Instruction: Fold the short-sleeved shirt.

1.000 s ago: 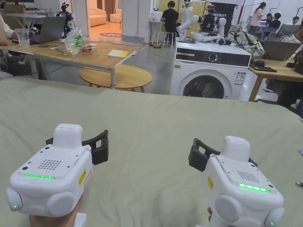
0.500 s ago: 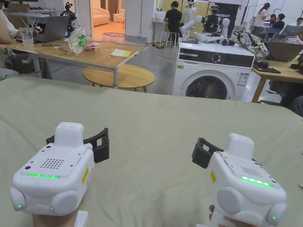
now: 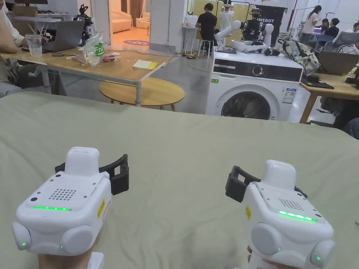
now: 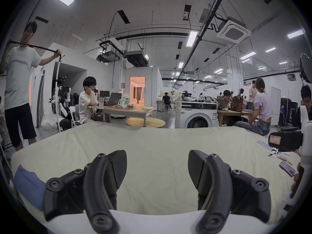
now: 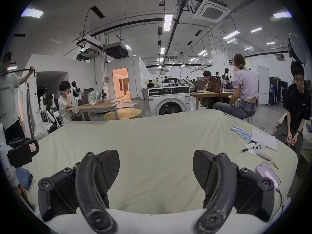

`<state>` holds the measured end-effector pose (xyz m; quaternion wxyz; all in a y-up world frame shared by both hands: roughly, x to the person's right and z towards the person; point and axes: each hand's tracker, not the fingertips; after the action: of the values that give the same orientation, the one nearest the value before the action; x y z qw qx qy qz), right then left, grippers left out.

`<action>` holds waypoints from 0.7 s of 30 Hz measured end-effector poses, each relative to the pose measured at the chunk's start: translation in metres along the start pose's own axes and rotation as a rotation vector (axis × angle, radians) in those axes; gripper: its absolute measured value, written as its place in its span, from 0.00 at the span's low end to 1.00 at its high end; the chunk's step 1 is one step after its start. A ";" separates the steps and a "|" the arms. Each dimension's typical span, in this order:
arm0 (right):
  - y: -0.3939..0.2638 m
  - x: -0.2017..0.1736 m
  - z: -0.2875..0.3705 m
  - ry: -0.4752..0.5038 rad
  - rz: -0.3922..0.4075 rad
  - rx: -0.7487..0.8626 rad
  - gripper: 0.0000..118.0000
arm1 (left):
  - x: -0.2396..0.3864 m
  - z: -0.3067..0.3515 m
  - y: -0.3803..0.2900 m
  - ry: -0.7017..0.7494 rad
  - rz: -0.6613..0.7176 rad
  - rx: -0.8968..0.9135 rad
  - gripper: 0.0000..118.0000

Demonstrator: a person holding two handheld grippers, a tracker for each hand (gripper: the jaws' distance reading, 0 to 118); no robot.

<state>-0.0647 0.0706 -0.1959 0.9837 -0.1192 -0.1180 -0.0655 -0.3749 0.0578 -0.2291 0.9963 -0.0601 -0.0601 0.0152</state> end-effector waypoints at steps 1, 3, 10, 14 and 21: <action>0.000 0.000 0.000 -0.006 0.003 -0.001 0.77 | 0.000 0.000 0.000 -0.001 -0.001 -0.002 0.64; -0.001 0.001 0.000 -0.012 0.004 -0.004 0.77 | 0.000 -0.001 -0.001 -0.003 -0.006 -0.008 0.64; -0.004 0.001 -0.002 -0.022 0.018 -0.010 0.77 | 0.001 -0.002 -0.003 -0.010 -0.018 -0.020 0.64; -0.003 0.001 -0.003 -0.021 0.010 -0.012 0.77 | 0.003 -0.002 -0.004 -0.009 -0.027 -0.019 0.64; -0.002 0.000 -0.004 -0.020 0.019 -0.014 0.77 | 0.005 -0.003 -0.003 -0.029 -0.036 -0.027 0.64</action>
<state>-0.0642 0.0679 -0.1989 0.9821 -0.1280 -0.1262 -0.0558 -0.3699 0.0547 -0.2313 0.9945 -0.0720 -0.0757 -0.0025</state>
